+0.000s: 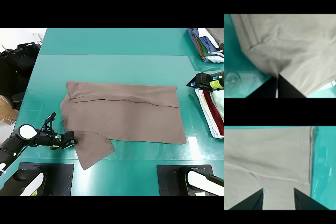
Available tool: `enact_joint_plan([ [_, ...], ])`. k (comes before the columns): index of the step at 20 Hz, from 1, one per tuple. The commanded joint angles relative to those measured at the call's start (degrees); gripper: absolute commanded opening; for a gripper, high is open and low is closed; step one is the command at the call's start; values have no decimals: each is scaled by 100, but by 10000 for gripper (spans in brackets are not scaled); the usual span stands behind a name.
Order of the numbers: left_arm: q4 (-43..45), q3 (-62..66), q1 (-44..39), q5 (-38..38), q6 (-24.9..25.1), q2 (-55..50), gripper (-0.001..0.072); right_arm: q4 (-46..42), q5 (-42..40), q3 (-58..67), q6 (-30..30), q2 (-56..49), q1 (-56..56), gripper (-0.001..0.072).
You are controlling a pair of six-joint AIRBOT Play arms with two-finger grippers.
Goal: Fold the shirts.
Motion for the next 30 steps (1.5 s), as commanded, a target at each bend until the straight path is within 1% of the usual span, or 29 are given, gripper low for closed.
enact_joint_plan([
  [1, -190, 269, 2, -39, 201, 9, 22, -238, 385, -76, 2, 52, -149, 433],
  [3, -177, 640, 2, -229, 339, 9, 21, -496, 507, -608, 4, 315, -446, 432],
  [5, -177, 1008, 2, -289, 433, 9, 22, -857, 713, -1467, 7, 667, -870, 433],
  [6, -179, 1147, 2, -289, 498, 9, 22, -979, 813, -1939, 4, 826, -1097, 449],
  [7, -179, 1257, 2, -282, 516, 9, 22, -988, 859, -2452, 4, 975, -1386, 512],
  [8, -179, 1316, 2, -273, 518, 9, 22, -927, 841, -2911, 4, 1088, -1648, 544],
  [10, -179, 1338, 2, -225, 555, 9, 22, -612, 721, -3713, 4, 1213, -2131, 541],
  [13, -177, 1335, 2, -227, 557, 9, 22, -79, 507, -4380, 4, 1207, -2424, 538],
  [18, -175, 1338, 2, -229, 555, 9, 22, 20, 52, -4684, 7, 1207, -1847, 499],
  [19, -166, 1338, 2, -227, 557, 9, 22, 22, -52, -4677, 9, 1211, -1703, 474],
  [21, -142, 1338, 2, -240, 610, 9, 22, 17, -177, -4677, 9, 1211, -1497, 354],
  [22, -105, 1338, 2, -273, 662, 9, 21, 0, -151, -4677, 4, 1213, -1427, 174],
  [23, -39, 1338, 2, -348, 660, 9, 21, -35, -98, -4677, 4, 1213, -1366, 53],
  [24, 50, 1351, 2, -466, 658, 9, 20, -44, -35, -4677, 2, 1244, -1318, 23],
  [27, 271, 1386, 0, -732, 564, 162, 18, -63, 22, -4669, 0, 1716, -1327, 22],
  [29, 660, 1397, 2, -844, 173, 706, 18, -398, 227, -4601, 2, 2199, -1335, 21],
  [30, 870, 1397, 2, -1040, -17, 977, 18, -658, 457, -4498, 2, 2417, -1329, 21],
])
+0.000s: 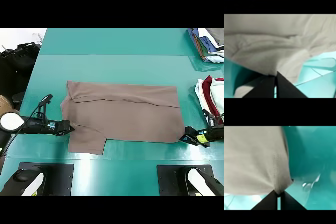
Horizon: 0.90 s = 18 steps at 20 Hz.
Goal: Fold the shirts.
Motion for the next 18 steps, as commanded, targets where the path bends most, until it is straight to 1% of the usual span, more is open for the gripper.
enact_joint_plan([
  [1, 656, 13, 2, -673, -544, 780, 18, -680, 605, 238, 2, 693, 26, 21],
  [3, 627, 13, 2, -1438, -765, 1185, 19, -1123, 1051, 540, 4, 1075, 26, 21],
  [4, 483, 13, 2, -1764, -817, 1351, 19, -1147, 1172, 688, 9, 1239, 26, 21],
  [5, 306, 26, 2, -1902, -813, 1425, 19, -1093, 1213, 855, 20, 1375, 28, 21],
  [6, 229, 76, 2, -1862, -813, 1416, 19, -1045, 1200, 1027, 116, 1425, 61, 20],
  [7, 232, 155, 2, -1679, -809, 1388, 19, -979, 1191, 1202, 116, 1357, 155, 20],
  [8, 254, 245, 2, -1338, -796, 1316, 19, -949, 1169, 1399, 116, 1178, 323, 20],
  [11, 319, 573, 2, -420, -354, 658, 19, -957, 756, 2002, 232, 308, 957, 20],
  [14, 476, 1086, 2, 361, 87, -487, 20, -949, 352, 2774, 332, -811, 1362, 20],
  [16, 470, 1537, 2, 927, 243, -1373, 21, -949, 273, 3309, 332, -1528, 1550, 20],
  [18, 457, 2006, 2, 1309, 352, -2216, 22, -946, 164, 3781, 332, -2118, 1659, 21],
])
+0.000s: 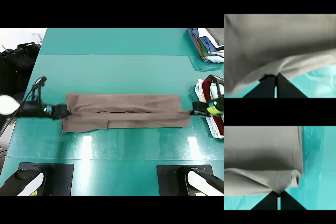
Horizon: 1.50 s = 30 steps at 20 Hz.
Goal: Fold the shirts.
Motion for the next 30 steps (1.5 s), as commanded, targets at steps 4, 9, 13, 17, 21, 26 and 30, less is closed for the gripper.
enact_joint_plan([
  [4, 0, 1403, 2, 1132, 275, -2441, 24, 339, -293, 1537, 31, -1814, 229, 24],
  [9, -186, 2002, 2, 1069, 262, -2824, 592, 1067, -201, 2293, -518, -2551, 83, 351],
  [13, -503, 2332, 2, 413, 367, -2767, 132, 1598, -28, 1923, -1005, -2350, -603, 352],
  [17, -942, 2332, -310, 468, 625, -2769, 23, 1661, -4, 1025, -1292, -2203, -1506, 581],
  [21, -946, 2332, -1215, 1292, 660, -2806, 23, 2514, -103, 339, -1961, -2319, -1998, 569],
  [26, -964, 2339, -2061, 2070, 330, -3071, 22, 2708, -144, 337, -2009, -2846, -1493, 449],
  [30, -1250, 2380, -2371, 2116, 317, -3447, 22, 2702, -210, 584, -2009, -2949, -1019, 271],
])
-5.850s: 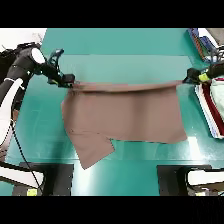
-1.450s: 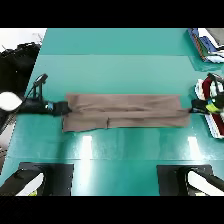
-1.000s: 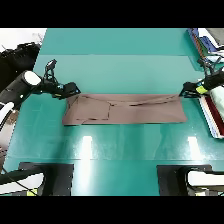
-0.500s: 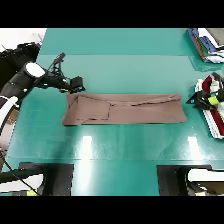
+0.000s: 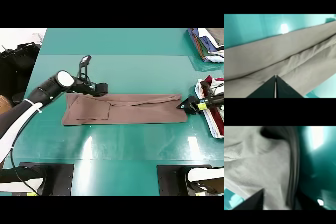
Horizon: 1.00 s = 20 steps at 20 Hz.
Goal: Fold the shirts.
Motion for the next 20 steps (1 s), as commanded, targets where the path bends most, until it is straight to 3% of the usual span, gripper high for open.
enact_joint_plan([
  [1, -208, 61, -334, 184, -70, -313, 22, 70, -37, 216, -48, -98, 337, 132],
  [2, -210, 98, -404, 192, -68, -398, 22, 81, 31, 328, -46, -76, 348, 23],
  [9, -188, 1008, -920, 177, -22, -1255, 22, 2107, 455, 1357, -28, 1130, 730, 20],
  [20, -219, 1502, -1064, 155, -24, -1934, 22, 2173, -105, 2616, 472, 1663, 2870, 20],
])
